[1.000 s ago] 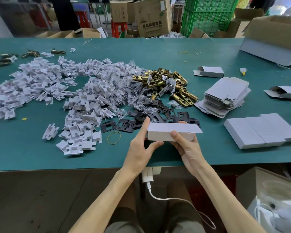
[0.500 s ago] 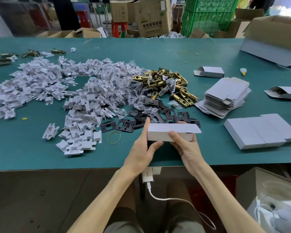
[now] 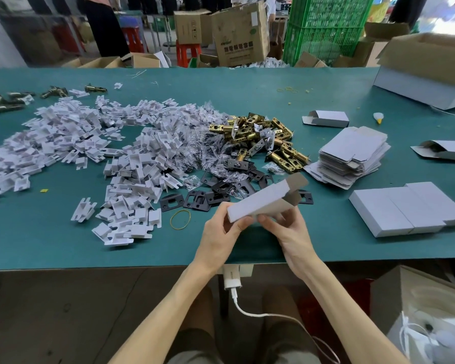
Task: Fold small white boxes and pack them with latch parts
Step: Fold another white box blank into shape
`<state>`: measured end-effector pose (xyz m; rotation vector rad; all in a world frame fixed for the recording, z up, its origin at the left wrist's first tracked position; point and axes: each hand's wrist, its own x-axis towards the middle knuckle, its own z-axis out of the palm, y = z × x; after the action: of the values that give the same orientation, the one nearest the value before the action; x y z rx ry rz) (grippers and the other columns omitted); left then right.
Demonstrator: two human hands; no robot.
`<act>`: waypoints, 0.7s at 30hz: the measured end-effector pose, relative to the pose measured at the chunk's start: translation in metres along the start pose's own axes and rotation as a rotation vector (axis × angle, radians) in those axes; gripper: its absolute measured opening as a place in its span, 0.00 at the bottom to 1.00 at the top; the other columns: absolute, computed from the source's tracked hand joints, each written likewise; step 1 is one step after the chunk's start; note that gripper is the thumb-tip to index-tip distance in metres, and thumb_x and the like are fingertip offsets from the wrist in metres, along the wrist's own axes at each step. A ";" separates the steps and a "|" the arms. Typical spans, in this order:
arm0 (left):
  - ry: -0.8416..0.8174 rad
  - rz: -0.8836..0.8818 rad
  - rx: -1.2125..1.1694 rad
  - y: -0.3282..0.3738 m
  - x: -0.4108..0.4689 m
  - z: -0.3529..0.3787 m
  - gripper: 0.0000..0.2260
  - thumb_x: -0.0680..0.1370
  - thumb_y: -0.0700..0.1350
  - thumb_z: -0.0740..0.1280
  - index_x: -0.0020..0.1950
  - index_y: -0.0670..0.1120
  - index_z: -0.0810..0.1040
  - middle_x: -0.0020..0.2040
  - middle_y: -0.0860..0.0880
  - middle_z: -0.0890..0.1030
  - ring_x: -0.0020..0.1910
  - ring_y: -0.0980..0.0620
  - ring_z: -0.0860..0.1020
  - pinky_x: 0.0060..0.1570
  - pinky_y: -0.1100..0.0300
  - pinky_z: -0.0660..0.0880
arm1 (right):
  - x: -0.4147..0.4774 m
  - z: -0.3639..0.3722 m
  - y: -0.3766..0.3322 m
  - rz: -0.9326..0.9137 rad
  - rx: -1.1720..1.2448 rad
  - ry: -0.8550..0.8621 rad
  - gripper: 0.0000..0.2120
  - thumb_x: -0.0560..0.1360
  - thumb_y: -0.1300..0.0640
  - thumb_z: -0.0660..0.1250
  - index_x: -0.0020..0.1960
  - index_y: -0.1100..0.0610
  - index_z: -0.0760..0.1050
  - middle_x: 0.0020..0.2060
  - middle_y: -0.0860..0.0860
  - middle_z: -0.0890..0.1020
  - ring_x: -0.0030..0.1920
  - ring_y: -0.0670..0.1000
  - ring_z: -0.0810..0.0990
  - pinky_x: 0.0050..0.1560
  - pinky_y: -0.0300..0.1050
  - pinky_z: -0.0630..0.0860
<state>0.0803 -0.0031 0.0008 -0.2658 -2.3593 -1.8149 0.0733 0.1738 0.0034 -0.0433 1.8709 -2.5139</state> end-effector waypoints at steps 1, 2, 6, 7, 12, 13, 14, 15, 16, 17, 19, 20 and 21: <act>-0.016 -0.002 -0.011 0.000 0.001 -0.001 0.18 0.76 0.66 0.69 0.55 0.54 0.76 0.48 0.56 0.82 0.45 0.55 0.79 0.43 0.64 0.73 | -0.001 0.001 -0.001 -0.008 -0.047 -0.006 0.30 0.66 0.49 0.83 0.64 0.50 0.76 0.60 0.50 0.84 0.63 0.52 0.82 0.57 0.44 0.80; -0.018 -0.006 -0.024 -0.001 0.001 -0.003 0.17 0.76 0.64 0.70 0.54 0.52 0.77 0.46 0.53 0.81 0.44 0.51 0.79 0.42 0.60 0.73 | -0.001 0.001 -0.001 -0.018 -0.069 -0.006 0.28 0.66 0.47 0.83 0.62 0.49 0.78 0.59 0.50 0.85 0.62 0.51 0.82 0.56 0.42 0.80; -0.036 -0.049 -0.107 0.001 0.004 -0.008 0.11 0.78 0.51 0.76 0.57 0.49 0.81 0.48 0.54 0.84 0.46 0.59 0.82 0.45 0.66 0.76 | -0.002 0.003 -0.001 -0.056 -0.076 0.008 0.24 0.67 0.49 0.80 0.62 0.47 0.79 0.59 0.51 0.85 0.61 0.53 0.83 0.58 0.45 0.80; -0.051 -0.045 -0.093 0.002 0.005 -0.010 0.13 0.78 0.49 0.76 0.60 0.49 0.81 0.53 0.54 0.85 0.52 0.58 0.83 0.49 0.64 0.79 | -0.003 0.003 -0.001 -0.072 -0.095 0.011 0.23 0.68 0.49 0.80 0.62 0.47 0.79 0.59 0.51 0.85 0.61 0.53 0.82 0.59 0.47 0.80; -0.159 0.023 -0.021 0.008 0.019 -0.023 0.19 0.77 0.42 0.76 0.67 0.46 0.78 0.61 0.53 0.85 0.62 0.54 0.82 0.64 0.58 0.78 | -0.001 0.006 -0.001 -0.140 -0.315 -0.072 0.22 0.77 0.58 0.73 0.70 0.51 0.75 0.62 0.51 0.82 0.63 0.53 0.79 0.61 0.52 0.79; -0.164 0.027 -0.024 0.010 0.021 -0.024 0.19 0.77 0.41 0.77 0.66 0.45 0.78 0.60 0.52 0.85 0.61 0.54 0.82 0.64 0.59 0.77 | -0.001 0.007 -0.001 -0.141 -0.338 -0.076 0.23 0.78 0.59 0.72 0.72 0.52 0.74 0.63 0.52 0.81 0.64 0.52 0.79 0.63 0.54 0.79; -0.167 0.028 -0.034 0.010 0.023 -0.025 0.18 0.77 0.41 0.77 0.65 0.45 0.78 0.59 0.51 0.86 0.60 0.54 0.83 0.63 0.59 0.78 | -0.001 0.007 -0.001 -0.143 -0.350 -0.075 0.23 0.78 0.59 0.72 0.72 0.52 0.74 0.64 0.52 0.81 0.65 0.52 0.78 0.64 0.56 0.78; -0.168 0.027 -0.048 0.010 0.024 -0.025 0.18 0.76 0.40 0.77 0.65 0.44 0.79 0.59 0.51 0.86 0.60 0.53 0.83 0.62 0.59 0.78 | -0.002 0.008 -0.001 -0.145 -0.355 -0.077 0.23 0.78 0.60 0.72 0.72 0.53 0.74 0.64 0.52 0.81 0.65 0.52 0.79 0.65 0.58 0.78; -0.172 0.022 -0.058 0.008 0.025 -0.026 0.18 0.76 0.40 0.77 0.65 0.43 0.79 0.59 0.50 0.86 0.60 0.52 0.84 0.62 0.58 0.79 | -0.002 0.008 -0.001 -0.144 -0.357 -0.080 0.23 0.78 0.60 0.72 0.71 0.53 0.74 0.63 0.51 0.82 0.65 0.52 0.79 0.65 0.58 0.77; -0.182 0.016 -0.064 0.006 0.025 -0.026 0.18 0.77 0.40 0.76 0.65 0.42 0.79 0.59 0.49 0.86 0.60 0.51 0.84 0.62 0.57 0.79 | -0.002 0.007 -0.002 -0.143 -0.360 -0.083 0.22 0.78 0.60 0.73 0.71 0.53 0.74 0.62 0.50 0.82 0.64 0.52 0.79 0.66 0.58 0.77; -0.215 0.001 -0.068 0.002 0.025 -0.026 0.18 0.77 0.38 0.75 0.66 0.40 0.78 0.61 0.47 0.85 0.62 0.50 0.83 0.64 0.54 0.78 | -0.003 0.008 -0.002 -0.145 -0.369 -0.084 0.22 0.78 0.60 0.73 0.70 0.52 0.75 0.60 0.49 0.83 0.64 0.52 0.80 0.65 0.58 0.78; -0.233 -0.008 -0.066 0.000 0.025 -0.027 0.19 0.77 0.37 0.75 0.67 0.40 0.78 0.62 0.46 0.85 0.63 0.49 0.83 0.65 0.53 0.78 | -0.003 0.008 -0.002 -0.148 -0.374 -0.083 0.21 0.78 0.59 0.73 0.69 0.51 0.75 0.60 0.49 0.84 0.64 0.51 0.80 0.65 0.57 0.78; -0.246 -0.014 -0.059 -0.001 0.026 -0.028 0.19 0.77 0.36 0.75 0.68 0.40 0.77 0.62 0.46 0.84 0.63 0.49 0.82 0.66 0.52 0.78 | -0.003 0.008 -0.001 -0.151 -0.378 -0.084 0.21 0.78 0.58 0.73 0.69 0.51 0.75 0.59 0.48 0.84 0.63 0.51 0.80 0.65 0.56 0.78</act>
<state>0.0556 -0.0290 0.0128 -0.5087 -2.4716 -1.9619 0.0763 0.1667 0.0066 -0.2964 2.3550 -2.1605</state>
